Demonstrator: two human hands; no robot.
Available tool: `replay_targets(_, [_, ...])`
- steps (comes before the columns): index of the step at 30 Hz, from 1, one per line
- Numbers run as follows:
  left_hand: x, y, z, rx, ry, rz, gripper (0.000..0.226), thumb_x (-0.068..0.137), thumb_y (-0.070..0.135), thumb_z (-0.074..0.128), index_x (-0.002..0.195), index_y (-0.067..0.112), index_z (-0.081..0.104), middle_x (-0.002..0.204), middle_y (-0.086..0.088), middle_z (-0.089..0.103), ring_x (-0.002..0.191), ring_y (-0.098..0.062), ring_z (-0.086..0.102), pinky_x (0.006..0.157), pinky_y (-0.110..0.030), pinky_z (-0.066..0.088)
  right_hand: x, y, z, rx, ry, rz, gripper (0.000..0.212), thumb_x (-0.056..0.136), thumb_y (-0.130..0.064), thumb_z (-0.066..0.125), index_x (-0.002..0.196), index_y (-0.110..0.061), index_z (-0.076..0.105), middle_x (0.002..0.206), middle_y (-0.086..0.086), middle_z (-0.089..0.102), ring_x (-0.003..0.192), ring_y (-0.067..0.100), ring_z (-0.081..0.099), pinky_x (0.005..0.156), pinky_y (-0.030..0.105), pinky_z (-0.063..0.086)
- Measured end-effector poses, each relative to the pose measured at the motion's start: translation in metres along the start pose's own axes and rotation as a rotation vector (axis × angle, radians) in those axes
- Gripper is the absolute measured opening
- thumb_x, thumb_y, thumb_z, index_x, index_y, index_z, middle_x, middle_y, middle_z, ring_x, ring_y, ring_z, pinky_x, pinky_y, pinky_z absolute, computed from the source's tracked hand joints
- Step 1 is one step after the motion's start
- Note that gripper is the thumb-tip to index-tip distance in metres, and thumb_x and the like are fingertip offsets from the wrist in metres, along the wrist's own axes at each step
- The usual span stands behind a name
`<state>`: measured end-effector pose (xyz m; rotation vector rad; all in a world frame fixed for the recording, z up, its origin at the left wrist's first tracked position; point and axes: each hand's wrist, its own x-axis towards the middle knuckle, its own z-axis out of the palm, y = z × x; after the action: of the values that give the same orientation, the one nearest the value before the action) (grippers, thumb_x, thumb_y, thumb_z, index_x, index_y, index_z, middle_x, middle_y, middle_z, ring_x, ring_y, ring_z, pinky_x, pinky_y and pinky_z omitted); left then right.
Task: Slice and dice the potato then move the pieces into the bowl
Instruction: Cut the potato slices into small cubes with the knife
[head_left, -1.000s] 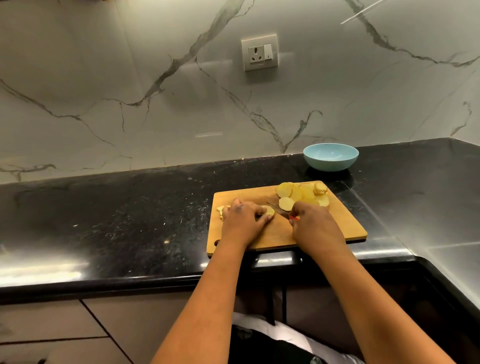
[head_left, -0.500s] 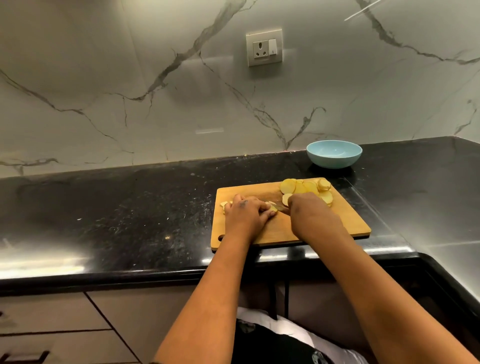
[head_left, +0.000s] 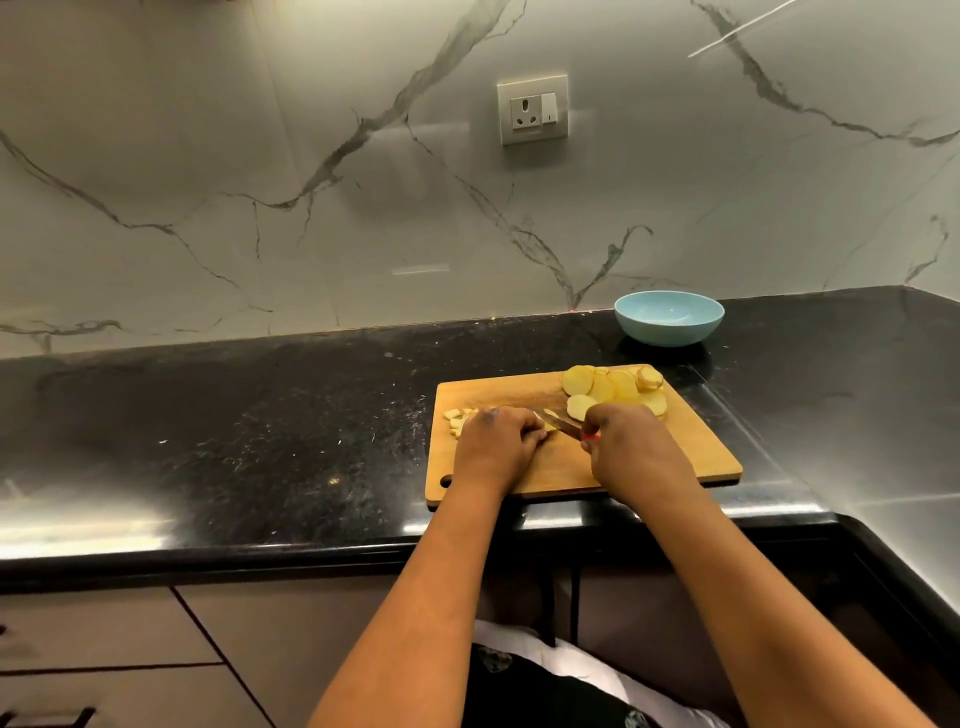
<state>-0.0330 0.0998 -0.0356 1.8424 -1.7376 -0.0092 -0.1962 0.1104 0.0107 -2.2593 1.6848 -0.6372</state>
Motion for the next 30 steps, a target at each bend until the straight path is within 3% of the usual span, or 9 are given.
replay_targets(4, [0.001, 0.0, 0.003, 0.014, 0.0, 0.005, 0.024, 0.093, 0.034, 0.063, 0.108, 0.021, 0.075, 0.107, 0.0, 0.074, 0.099, -0.018, 0.065, 0.091, -0.032, 0.051, 0.002, -0.008, 0.007, -0.073, -0.01, -0.025, 0.019, 0.095, -0.014, 0.053, 0.107, -0.021, 0.066, 0.098, 0.004, 0.062, 0.084, 0.02, 0.06, 0.078, 0.035, 0.055])
replay_targets(8, [0.003, 0.001, 0.003, 0.028, 0.002, -0.002, 0.022, 0.093, 0.032, 0.064, 0.107, 0.021, 0.076, 0.108, -0.001, 0.074, 0.099, -0.02, 0.065, 0.089, -0.034, 0.051, -0.001, -0.02, 0.014, -0.209, 0.007, -0.104, 0.024, 0.099, -0.012, 0.042, 0.111, -0.02, 0.062, 0.106, 0.005, 0.063, 0.09, 0.02, 0.063, 0.062, 0.028, 0.045])
replay_targets(10, [0.003, 0.0, 0.004, 0.025, -0.009, -0.016, 0.021, 0.092, 0.033, 0.064, 0.106, 0.021, 0.076, 0.107, -0.003, 0.074, 0.1, -0.023, 0.065, 0.088, -0.036, 0.051, 0.0, -0.025, 0.01, -0.22, -0.034, -0.086, 0.025, 0.098, -0.01, 0.044, 0.113, -0.019, 0.061, 0.109, 0.005, 0.06, 0.086, 0.019, 0.059, 0.063, 0.027, 0.042])
replay_targets(16, [0.002, -0.001, 0.001, -0.018, -0.022, -0.013, 0.023, 0.093, 0.032, 0.064, 0.109, 0.019, 0.074, 0.109, -0.001, 0.073, 0.101, -0.019, 0.064, 0.088, -0.032, 0.05, -0.006, -0.01, -0.014, -0.264, -0.113, -0.013, 0.021, 0.09, -0.002, 0.056, 0.105, -0.015, 0.062, 0.08, 0.0, 0.046, 0.068, 0.016, 0.05, 0.064, 0.03, 0.047])
replay_targets(20, [0.0, -0.002, -0.002, -0.067, -0.03, -0.009, 0.026, 0.093, 0.03, 0.065, 0.115, 0.019, 0.072, 0.113, 0.001, 0.072, 0.102, -0.015, 0.064, 0.091, -0.029, 0.05, -0.002, -0.004, -0.037, -0.291, -0.242, 0.025, 0.031, 0.088, -0.014, 0.068, 0.117, -0.019, 0.061, 0.106, 0.005, 0.06, 0.093, 0.022, 0.06, 0.085, 0.035, 0.055])
replay_targets(25, [-0.005, -0.001, -0.002, -0.056, 0.01, -0.01, 0.027, 0.094, 0.024, 0.061, 0.12, 0.02, 0.07, 0.116, -0.002, 0.072, 0.106, -0.019, 0.064, 0.092, -0.03, 0.049, -0.006, 0.003, -0.018, -0.073, 0.034, -0.009, 0.019, 0.092, -0.015, 0.062, 0.11, -0.021, 0.061, 0.091, 0.004, 0.06, 0.075, 0.018, 0.058, 0.068, 0.032, 0.055])
replay_targets(30, [-0.002, -0.001, 0.001, 0.016, 0.026, -0.004, 0.025, 0.096, 0.023, 0.054, 0.115, 0.017, 0.07, 0.114, -0.003, 0.07, 0.105, -0.019, 0.06, 0.091, -0.031, 0.049, -0.003, 0.009, -0.003, 0.018, 0.123, -0.036, 0.016, 0.095, -0.02, 0.059, 0.11, -0.019, 0.058, 0.09, 0.004, 0.061, 0.076, 0.018, 0.057, 0.07, 0.033, 0.056])
